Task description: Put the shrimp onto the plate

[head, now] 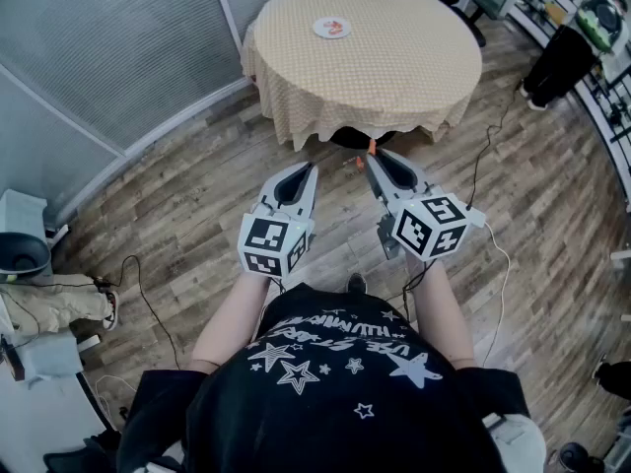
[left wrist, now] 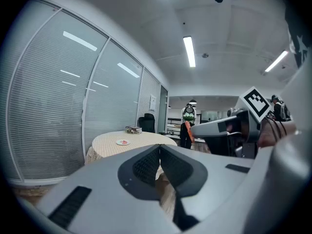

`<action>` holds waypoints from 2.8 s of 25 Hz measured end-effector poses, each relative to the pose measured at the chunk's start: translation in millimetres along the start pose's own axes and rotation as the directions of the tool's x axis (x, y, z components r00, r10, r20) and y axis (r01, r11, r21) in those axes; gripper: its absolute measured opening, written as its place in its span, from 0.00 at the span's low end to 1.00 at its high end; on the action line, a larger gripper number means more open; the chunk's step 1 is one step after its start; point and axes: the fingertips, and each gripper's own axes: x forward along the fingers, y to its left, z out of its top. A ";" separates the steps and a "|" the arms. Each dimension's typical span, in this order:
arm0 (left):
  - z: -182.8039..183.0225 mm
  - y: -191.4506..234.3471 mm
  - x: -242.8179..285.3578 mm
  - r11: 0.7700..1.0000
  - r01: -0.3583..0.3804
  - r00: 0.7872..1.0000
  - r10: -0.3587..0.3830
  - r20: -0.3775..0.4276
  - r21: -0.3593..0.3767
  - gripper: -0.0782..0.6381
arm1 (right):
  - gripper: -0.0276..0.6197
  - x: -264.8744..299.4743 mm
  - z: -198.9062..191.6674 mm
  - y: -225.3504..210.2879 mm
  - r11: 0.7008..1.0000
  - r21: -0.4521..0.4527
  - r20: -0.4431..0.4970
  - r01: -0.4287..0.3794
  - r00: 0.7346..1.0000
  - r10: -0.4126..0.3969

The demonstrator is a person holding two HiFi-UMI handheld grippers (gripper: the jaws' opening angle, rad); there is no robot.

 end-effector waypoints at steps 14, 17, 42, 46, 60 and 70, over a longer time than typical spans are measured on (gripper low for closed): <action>2.3 16.4 -7.4 0.998 0.040 0.999 -0.040 -0.001 0.049 0.12 | 0.15 11.1 -18.8 10.0 0.998 0.028 -0.001 0.052 0.999 -0.052; 0.0 17.5 -11.6 0.998 0.052 0.999 -0.052 -0.002 0.048 0.12 | 0.15 11.7 -21.1 10.4 0.996 0.047 0.003 0.074 0.997 -0.074; -24.5 101.9 -20.3 0.999 -0.024 0.999 0.023 -0.040 -0.037 0.12 | 0.15 52.2 -48.5 -3.7 0.974 0.178 -0.011 0.140 0.990 -0.140; -20.8 117.7 0.7 0.998 -0.047 0.998 0.045 -0.050 -0.032 0.12 | 0.15 80.3 -40.8 -19.7 0.976 0.190 -0.007 0.108 0.994 -0.109; -5.8 140.9 120.0 0.998 -0.067 0.993 0.066 -0.098 -0.011 0.12 | 0.15 149.8 -2.8 -125.0 0.969 0.237 -0.021 0.073 0.997 -0.070; 0.4 149.8 203.7 0.996 -0.093 0.986 0.093 -0.137 0.002 0.12 | 0.15 191.2 18.6 -202.6 0.963 0.266 -0.037 0.053 0.998 -0.044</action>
